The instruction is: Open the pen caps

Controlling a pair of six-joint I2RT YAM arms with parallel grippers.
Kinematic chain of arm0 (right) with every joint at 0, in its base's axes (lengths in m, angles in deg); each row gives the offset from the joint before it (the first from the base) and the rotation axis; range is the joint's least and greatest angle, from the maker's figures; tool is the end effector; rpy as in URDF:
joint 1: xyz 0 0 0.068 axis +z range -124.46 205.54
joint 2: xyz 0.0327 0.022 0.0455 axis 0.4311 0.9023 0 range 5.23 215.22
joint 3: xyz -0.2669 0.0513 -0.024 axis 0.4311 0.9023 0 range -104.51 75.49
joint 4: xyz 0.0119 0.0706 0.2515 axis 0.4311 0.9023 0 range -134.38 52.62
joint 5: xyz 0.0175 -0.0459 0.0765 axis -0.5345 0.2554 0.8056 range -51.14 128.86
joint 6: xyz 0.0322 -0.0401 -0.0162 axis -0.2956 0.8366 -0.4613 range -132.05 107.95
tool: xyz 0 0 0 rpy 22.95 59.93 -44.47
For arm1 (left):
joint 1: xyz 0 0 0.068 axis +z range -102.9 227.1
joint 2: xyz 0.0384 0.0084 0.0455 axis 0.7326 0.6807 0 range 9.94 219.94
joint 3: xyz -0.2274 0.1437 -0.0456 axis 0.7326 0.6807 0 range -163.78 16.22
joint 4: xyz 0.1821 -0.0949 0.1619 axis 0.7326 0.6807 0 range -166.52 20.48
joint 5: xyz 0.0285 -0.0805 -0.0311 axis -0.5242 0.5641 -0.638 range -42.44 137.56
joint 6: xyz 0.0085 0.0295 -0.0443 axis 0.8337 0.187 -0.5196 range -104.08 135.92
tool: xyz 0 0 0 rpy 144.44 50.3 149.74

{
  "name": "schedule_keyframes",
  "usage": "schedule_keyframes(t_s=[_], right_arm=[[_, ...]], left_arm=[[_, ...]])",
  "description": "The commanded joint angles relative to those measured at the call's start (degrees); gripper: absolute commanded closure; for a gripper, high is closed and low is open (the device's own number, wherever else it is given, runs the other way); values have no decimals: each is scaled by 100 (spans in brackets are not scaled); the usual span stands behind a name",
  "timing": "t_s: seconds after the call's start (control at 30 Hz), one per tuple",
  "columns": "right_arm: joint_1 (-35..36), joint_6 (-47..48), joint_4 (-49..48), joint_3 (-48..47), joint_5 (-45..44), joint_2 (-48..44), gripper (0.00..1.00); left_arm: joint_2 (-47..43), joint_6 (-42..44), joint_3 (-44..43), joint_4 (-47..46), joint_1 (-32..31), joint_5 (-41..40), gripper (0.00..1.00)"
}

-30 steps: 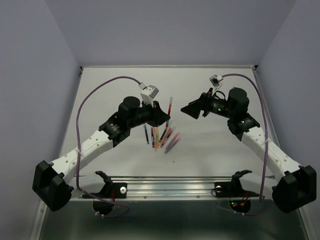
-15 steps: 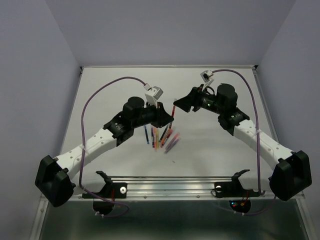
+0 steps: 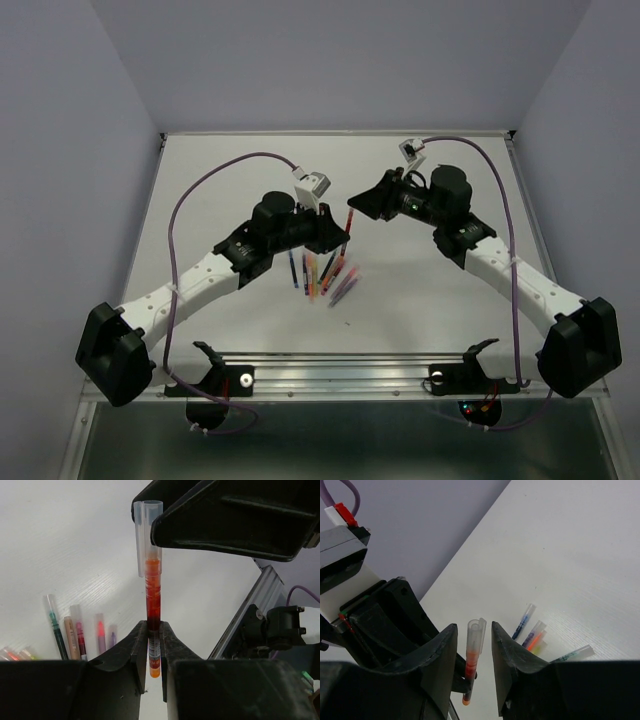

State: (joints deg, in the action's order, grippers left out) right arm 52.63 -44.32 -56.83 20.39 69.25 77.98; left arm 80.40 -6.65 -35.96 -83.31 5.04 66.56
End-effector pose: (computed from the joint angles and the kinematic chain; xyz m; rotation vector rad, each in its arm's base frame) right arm 0.2568 0.1518 0.3391 -0.3537 1.7647 1.2020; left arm 0.2065 -0.2020 0.3211 0.5718 1.8098 -1.0876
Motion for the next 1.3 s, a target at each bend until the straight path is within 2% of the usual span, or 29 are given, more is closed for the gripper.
schedule_keyframes(t_s=[0.0,0.17,0.2,0.27,0.4,0.5,0.53,0.57,0.63,0.7,0.9,1.0,1.13,1.23,1.27], right_arm=[[51,-95,-92,-353,-7,81,60],[51,-95,50,-459,-69,178,58],[51,-95,49,-467,-69,178,61],[51,-104,23,-468,-69,187,68],[51,-130,23,-476,-68,204,99],[51,-165,32,-468,-95,196,99],[51,-165,23,-468,-86,178,99],[51,-226,32,-468,-95,178,99],[51,-244,32,-450,-130,161,99],[51,-288,58,-432,-182,143,99],[51,-411,76,-441,-183,134,99],[51,-490,23,-432,-148,134,99],[51,-578,-73,-432,19,178,99],[51,-570,-82,-441,133,239,99],[51,-578,-82,-432,151,257,99]], left_arm=[[-58,68,-398,-183,-56,-20,100],[-49,95,-415,-174,-65,-11,100],[-41,95,-415,-174,-65,-11,100],[-32,95,-415,-156,-56,-11,100],[-23,103,-415,-139,-65,-37,100],[-15,95,-442,-139,-56,-72,100],[-6,86,-459,-104,-65,-107,94],[3,68,-468,-104,-56,-134,57],[29,59,-503,-95,-65,-160,32],[56,51,-538,-95,-56,-178,28],[170,59,-600,-51,-56,-222,36],[205,59,-609,-51,-65,-204,49],[240,51,-600,-121,-56,-178,55],[258,16,-600,-191,-56,-152,70],[267,7,-600,-191,-56,-151,84]])
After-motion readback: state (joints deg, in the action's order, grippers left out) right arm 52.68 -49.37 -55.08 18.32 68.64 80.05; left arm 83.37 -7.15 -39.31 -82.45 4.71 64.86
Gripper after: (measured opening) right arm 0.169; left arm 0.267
